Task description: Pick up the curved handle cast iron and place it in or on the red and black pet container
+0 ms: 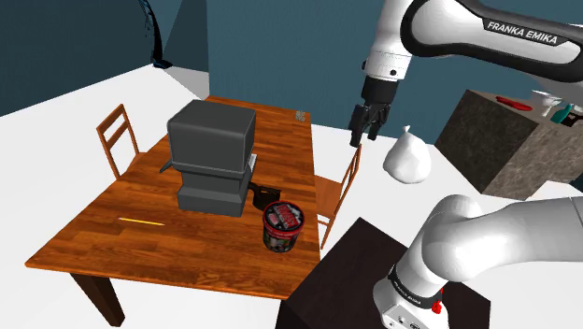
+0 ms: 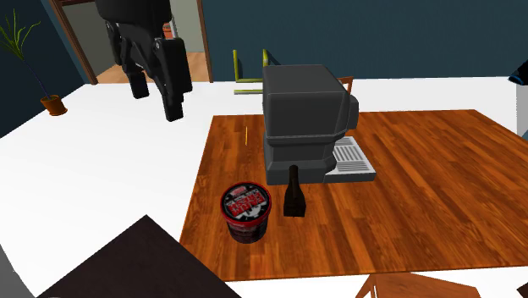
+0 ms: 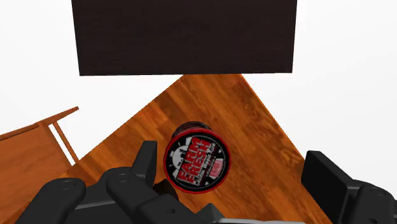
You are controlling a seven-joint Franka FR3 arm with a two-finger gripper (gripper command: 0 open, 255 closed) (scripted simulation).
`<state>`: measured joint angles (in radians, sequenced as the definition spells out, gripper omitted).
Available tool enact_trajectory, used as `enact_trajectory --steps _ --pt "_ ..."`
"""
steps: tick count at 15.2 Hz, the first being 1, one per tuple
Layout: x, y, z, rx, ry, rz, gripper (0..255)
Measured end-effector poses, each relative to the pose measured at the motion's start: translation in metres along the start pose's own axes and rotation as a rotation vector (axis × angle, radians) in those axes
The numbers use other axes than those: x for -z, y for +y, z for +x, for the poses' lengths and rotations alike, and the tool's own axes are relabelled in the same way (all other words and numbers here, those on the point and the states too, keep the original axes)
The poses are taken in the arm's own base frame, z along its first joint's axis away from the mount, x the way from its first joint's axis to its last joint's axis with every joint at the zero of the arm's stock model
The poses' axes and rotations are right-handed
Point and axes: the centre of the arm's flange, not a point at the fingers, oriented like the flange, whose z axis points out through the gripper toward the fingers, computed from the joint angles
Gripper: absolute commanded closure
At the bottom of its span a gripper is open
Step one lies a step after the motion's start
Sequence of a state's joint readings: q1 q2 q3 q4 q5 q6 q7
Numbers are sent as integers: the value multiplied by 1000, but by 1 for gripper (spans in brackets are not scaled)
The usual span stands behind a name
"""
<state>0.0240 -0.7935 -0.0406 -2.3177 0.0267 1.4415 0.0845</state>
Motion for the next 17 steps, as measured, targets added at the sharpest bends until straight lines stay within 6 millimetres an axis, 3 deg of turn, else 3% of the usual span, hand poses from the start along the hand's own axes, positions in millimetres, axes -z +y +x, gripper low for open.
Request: enact_trajectory --steps 3,17 --pt "-11 5 8 17 0 -3 0" --pt "-137 43 134 210 2 -31 0"
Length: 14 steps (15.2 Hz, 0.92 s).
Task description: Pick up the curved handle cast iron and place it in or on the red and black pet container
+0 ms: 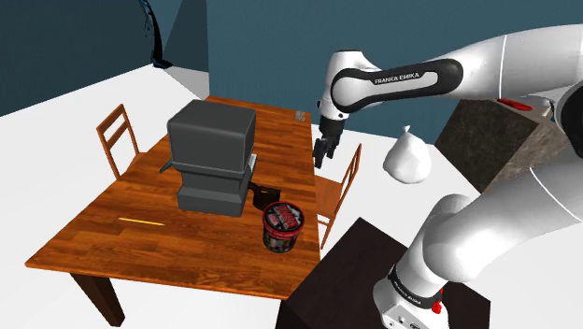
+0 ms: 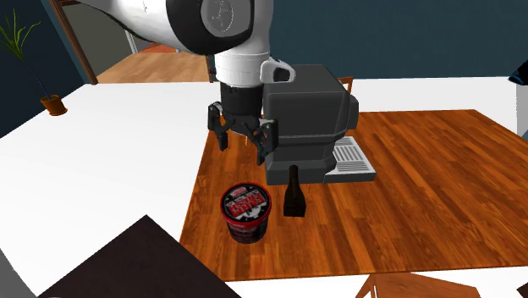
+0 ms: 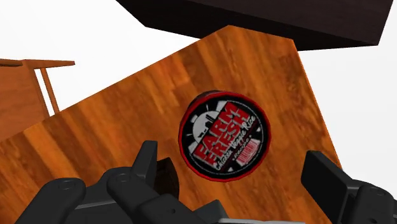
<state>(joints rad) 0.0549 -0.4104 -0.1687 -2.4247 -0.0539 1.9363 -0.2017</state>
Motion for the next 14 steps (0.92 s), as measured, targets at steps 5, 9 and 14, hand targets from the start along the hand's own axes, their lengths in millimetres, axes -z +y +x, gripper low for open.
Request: enact_trajectory --steps 5,9,14 --pt "-43 13 43 71 2 -10 0" --pt "-82 25 80 128 3 -19 0" --pt "-129 37 121 198 4 -30 0"
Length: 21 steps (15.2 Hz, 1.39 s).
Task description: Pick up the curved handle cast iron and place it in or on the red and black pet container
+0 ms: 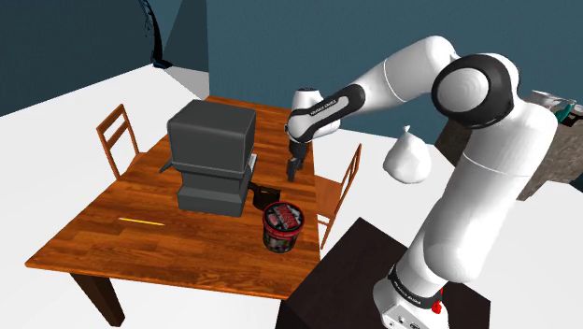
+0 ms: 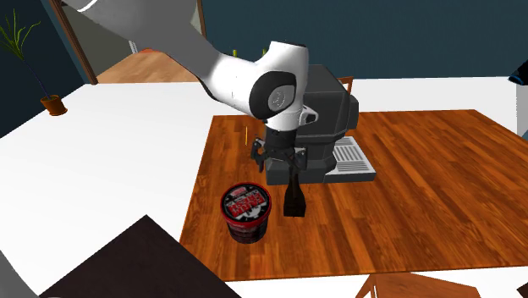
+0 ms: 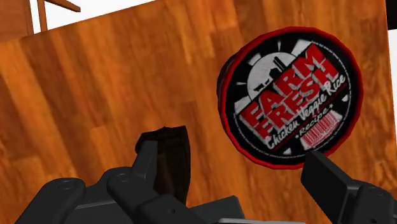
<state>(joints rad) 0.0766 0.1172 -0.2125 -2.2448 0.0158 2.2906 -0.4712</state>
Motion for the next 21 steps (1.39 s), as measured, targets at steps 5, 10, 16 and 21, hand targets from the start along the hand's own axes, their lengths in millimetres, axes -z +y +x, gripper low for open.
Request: enact_trajectory --steps 5,10,16,21 --pt "-43 17 47 71 2 -12 0" --pt "-91 31 94 142 4 -22 0" --pt "-141 42 134 208 4 -32 0" --pt "-168 44 137 212 5 -32 0"
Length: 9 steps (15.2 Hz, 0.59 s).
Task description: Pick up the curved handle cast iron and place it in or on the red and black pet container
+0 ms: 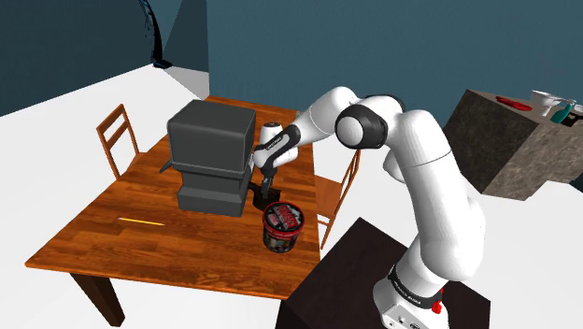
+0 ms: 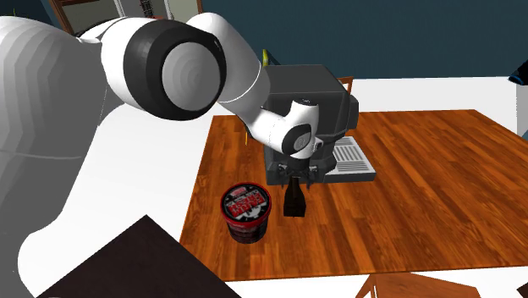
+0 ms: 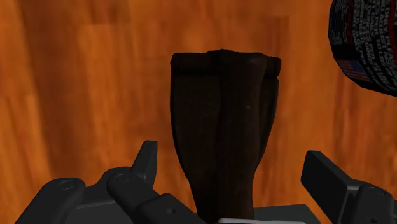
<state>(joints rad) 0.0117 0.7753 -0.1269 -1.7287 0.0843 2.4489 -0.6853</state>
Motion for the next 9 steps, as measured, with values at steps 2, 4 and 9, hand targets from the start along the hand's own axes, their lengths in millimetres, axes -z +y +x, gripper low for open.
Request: enact_trajectory --steps 2,4,9 --pt "-7 -1 0 0 0 0 0" --pt "-8 -1 0 0 0 0 0" --pt "-8 -1 0 0 0 0 255"
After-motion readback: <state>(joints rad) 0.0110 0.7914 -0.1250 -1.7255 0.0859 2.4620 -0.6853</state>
